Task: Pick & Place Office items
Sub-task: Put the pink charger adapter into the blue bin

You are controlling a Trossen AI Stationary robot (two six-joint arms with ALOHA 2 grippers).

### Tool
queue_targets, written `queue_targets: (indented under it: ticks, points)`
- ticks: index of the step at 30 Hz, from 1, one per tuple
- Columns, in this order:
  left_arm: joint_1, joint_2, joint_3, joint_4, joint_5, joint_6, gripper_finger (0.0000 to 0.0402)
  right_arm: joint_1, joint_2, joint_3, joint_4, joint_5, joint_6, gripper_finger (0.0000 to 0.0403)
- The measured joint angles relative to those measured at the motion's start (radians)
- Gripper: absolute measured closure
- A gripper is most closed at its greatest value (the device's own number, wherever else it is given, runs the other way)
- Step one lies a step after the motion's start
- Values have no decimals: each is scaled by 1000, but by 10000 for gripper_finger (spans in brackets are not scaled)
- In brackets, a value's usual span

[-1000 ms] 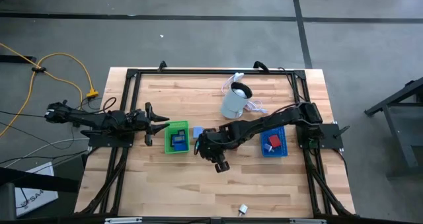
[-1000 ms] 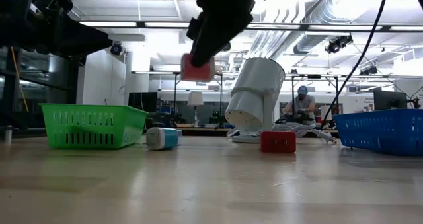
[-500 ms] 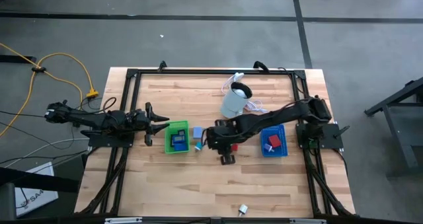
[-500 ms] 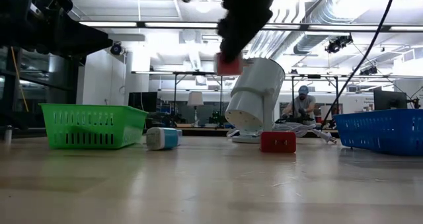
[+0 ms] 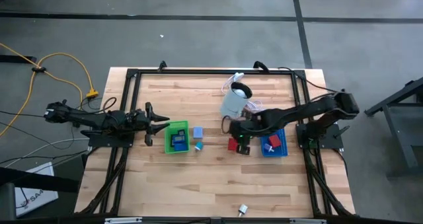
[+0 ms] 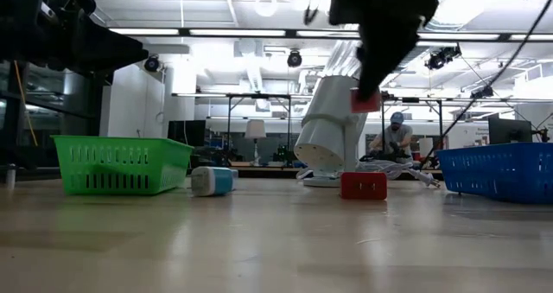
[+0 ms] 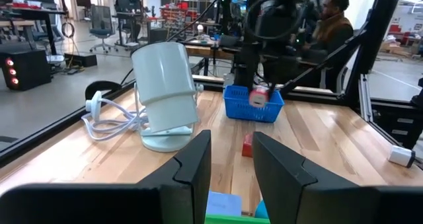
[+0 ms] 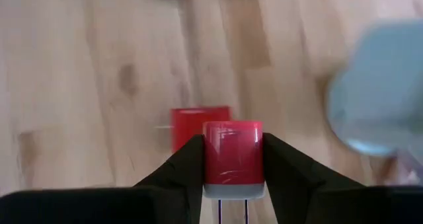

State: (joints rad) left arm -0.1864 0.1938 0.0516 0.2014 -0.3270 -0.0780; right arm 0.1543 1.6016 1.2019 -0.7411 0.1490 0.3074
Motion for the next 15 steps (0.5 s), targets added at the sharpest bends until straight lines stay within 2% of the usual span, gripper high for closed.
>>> queue_targets:
  ticks: [4, 15]
  points:
    - [0, 11, 0, 12, 4, 0, 298, 1, -104, -100, -9, 62, 119, 283]
    - [0, 34, 0, 24, 11, 0, 298, 79, -345, -362, -21, 113, 427, 284]
